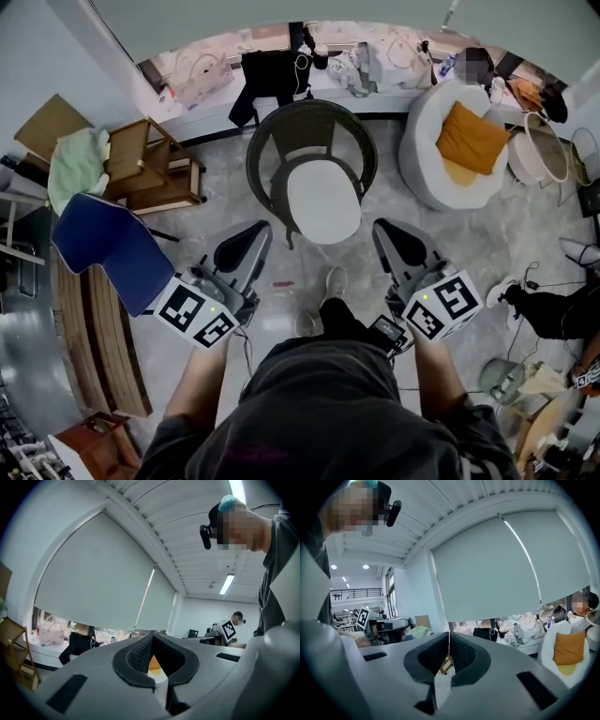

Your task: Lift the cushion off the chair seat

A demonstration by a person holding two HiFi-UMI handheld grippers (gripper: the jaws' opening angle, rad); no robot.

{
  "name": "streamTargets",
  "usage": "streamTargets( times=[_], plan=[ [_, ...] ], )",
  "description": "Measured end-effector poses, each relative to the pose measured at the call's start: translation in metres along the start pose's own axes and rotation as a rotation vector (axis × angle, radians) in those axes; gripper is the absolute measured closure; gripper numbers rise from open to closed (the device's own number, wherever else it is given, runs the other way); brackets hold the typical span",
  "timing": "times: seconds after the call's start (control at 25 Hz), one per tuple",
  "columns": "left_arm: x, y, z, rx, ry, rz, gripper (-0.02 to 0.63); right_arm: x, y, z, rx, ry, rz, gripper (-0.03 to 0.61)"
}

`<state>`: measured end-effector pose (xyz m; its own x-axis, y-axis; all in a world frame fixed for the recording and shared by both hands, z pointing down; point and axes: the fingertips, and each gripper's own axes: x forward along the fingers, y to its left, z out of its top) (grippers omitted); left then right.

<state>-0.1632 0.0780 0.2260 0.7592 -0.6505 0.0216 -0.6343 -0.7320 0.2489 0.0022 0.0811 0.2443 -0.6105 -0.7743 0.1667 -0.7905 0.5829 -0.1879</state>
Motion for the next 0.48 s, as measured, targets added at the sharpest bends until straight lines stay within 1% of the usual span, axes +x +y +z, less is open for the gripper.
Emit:
streamTargets(
  times=[0.28,0.48],
  plan=[
    [0.047,0.027,-0.026,-0.046,0.073,0.029,0.604,0.033,-0.049,-0.017,0.043,0.060,0.018,0.565],
    [0.086,0.055,-0.048,-0.073,0.116,0.057,0.604,0.065,-0.094,-0.043,0.068,0.115,0.025,0.565]
  ],
)
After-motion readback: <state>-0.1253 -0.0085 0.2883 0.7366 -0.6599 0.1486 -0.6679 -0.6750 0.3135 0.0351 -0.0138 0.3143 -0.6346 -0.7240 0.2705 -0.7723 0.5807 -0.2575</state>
